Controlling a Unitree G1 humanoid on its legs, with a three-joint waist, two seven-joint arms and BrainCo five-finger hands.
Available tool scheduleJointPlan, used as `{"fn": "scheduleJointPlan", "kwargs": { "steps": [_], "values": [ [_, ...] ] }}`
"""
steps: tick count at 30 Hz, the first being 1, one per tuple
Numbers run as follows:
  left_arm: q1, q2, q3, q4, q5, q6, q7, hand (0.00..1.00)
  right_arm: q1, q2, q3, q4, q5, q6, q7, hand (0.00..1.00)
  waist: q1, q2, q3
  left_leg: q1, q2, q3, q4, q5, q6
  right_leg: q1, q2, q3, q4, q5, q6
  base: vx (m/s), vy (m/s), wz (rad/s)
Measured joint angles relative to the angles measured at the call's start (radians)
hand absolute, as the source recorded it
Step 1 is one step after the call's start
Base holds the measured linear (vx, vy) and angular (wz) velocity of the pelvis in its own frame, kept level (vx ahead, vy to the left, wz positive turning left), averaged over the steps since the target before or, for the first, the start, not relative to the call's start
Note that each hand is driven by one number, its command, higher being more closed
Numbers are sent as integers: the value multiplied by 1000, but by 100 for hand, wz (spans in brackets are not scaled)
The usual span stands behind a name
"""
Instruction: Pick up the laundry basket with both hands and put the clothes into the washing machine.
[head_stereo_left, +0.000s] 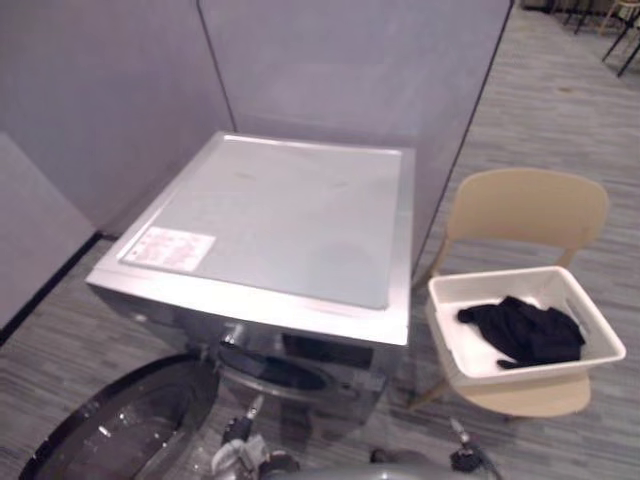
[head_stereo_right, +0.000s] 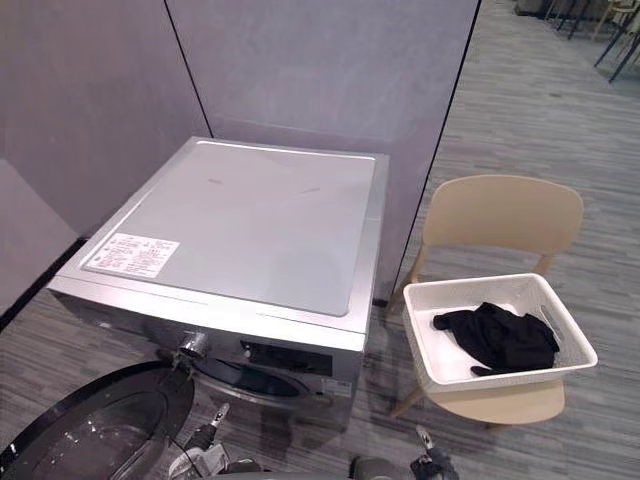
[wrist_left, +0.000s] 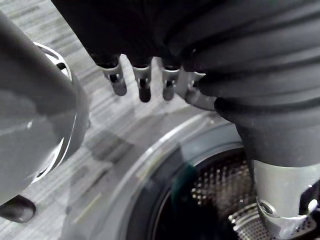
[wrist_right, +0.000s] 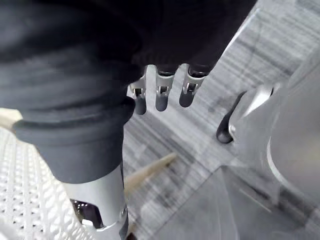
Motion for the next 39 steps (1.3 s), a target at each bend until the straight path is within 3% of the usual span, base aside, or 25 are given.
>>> {"fn": "scheduleJointPlan", "kwargs": {
  "steps": [2,3,6,10,11,13,15,16,17,19,21,22,23,24,25,26,27,28,31,32,33,35,37,39],
  "values": [
    [4,-1,11,0,12,0,4,0,-25,3,16,-1,0,-7,1,0,27,5,0,6,-22,-92,5,-61,-15,-23,20,50,21,5,8,-80,126,-70],
    [6,-2,36,-5,21,-2,5,0,-36,13,19,-4,-1,-8,2,0,40,11,-2,11,-24,-76,23,-98,-14,-31,36,91,36,8,15,-81,135,-91],
    [17,-4,41,-5,57,-3,3,0,-29,25,54,-22,-3,-9,4,0,39,6,-1,21,-18,-10,34,-123,4,-27,38,151,1,35,37,-73,142,-76],
    [17,2,28,2,124,-2,1,0,7,21,47,-22,-3,-13,3,0,26,-2,-24,15,-55,25,-31,-125,9,-33,25,215,-123,103,25,34,173,-47],
    [14,8,19,2,131,-2,1,0,16,21,47,-21,-3,-13,3,0,24,-7,-25,14,-56,30,-29,-128,13,-45,25,215,-123,107,24,140,119,-36],
    [2,24,-8,14,131,0,1,0,31,17,48,-20,-13,-8,3,0,24,-17,-26,-6,-51,46,-4,-125,25,-80,32,205,-83,122,59,164,49,-40],
    [-4,29,-13,21,129,1,-1,0,31,13,40,-21,-35,-6,3,0,25,-18,-12,-17,1,60,48,-125,27,-146,47,111,27,130,57,160,-34,-58],
    [-2,30,-16,22,129,0,-2,0,26,7,37,-20,-38,-6,1,0,23,-9,-6,-6,11,61,55,-125,28,-159,41,66,72,113,34,110,-88,-32],
    [-3,33,-30,24,129,0,-5,0,41,3,38,-19,-41,-2,2,0,20,-13,-1,31,12,63,55,-125,28,-181,-8,-18,198,66,-11,91,-81,-3],
    [-2,32,-49,24,127,-1,-8,0,70,2,39,-20,-42,5,3,0,14,-19,-8,73,21,65,54,-125,27,-178,-98,-50,304,42,-23,183,-160,21],
    [1,38,-46,25,113,0,0,0,73,-3,38,-20,-43,9,3,0,5,-19,-9,95,41,71,58,-131,17,-176,-181,-50,284,48,-22,189,-275,6],
    [33,76,-43,42,105,1,2,0,74,1,27,-13,-62,17,4,0,5,-37,-17,116,51,74,81,-134,0,-174,-265,-69,189,111,-34,149,-329,-29],
    [47,90,-42,45,103,3,2,0,75,6,18,-9,-69,18,4,0,8,-50,-23,126,50,72,90,-134,-12,-165,-284,-63,147,176,-49,159,-367,-37],
    [51,91,-39,58,103,5,3,0,75,4,6,-3,-76,21,5,0,6,-48,-27,131,60,55,102,-137,-29,-143,-262,-67,148,155,-2,104,-317,-42],
    [54,91,-18,95,92,19,21,0,75,-22,0,17,-88,25,6,0,12,2,-36,134,108,22,100,-122,-48,-126,-216,-78,140,148,2,108,-367,-39],
    [68,91,-9,118,92,24,29,0,73,-38,-13,28,-96,31,6,0,11,15,-43,141,122,-7,76,-98,-69,-126,-189,-65,137,135,34,132,-429,-36],
    [82,105,-20,120,93,22,23,0,66,-51,-31,42,-100,33,5,0,10,13,-47,160,118,-22,32,-66,-106,-122,-180,-40,128,94,112,121,-367,-16],
    [81,107,-22,120,93,21,24,0,60,-58,-31,66,-100,35,5,0,11,6,-48,169,114,-31,-2,-48,-127,-122,-173,-36,122,57,143,108,-382,-4],
    [59,95,-29,119,83,19,25,0,29,-71,-1,119,-110,37,5,0,-7,-2,-43,164,131,-88,-85,67,-152,-106,-141,-69,91,31,117,17,-356,32],
    [50,92,-50,117,68,17,26,0,26,-71,15,130,-116,37,5,0,-15,-10,-43,154,151,-113,-87,126,-135,-78,-122,-98,65,36,90,-35,-352,55],
    [46,108,-55,115,41,11,27,0,27,-70,18,133,-117,35,4,0,-20,-29,-41,129,176,-106,-58,169,-77,-53,-106,-120,31,36,65,-55,-344,54],
    [42,118,-61,117,12,4,28,0,16,-75,20,128,-115,23,2,0,-24,-51,-32,85,200,-83,6,186,-38,-29,-87,-142,-4,47,35,-122,-275,25],
    [42,114,-87,116,-1,-1,30,0,4,-102,20,126,-106,0,1,0,-2,-47,-29,67,150,-112,61,95,-48,-24,-69,-137,-32,64,7,-160,-146,-18],
    [47,111,-110,119,0,-2,29,0,-7,-118,38,123,-98,-14,2,0,3,-40,-24,76,-2,-172,73,-42,-84,-8,-52,-111,-82,90,-6,-127,-3,-27]
  ]
}}
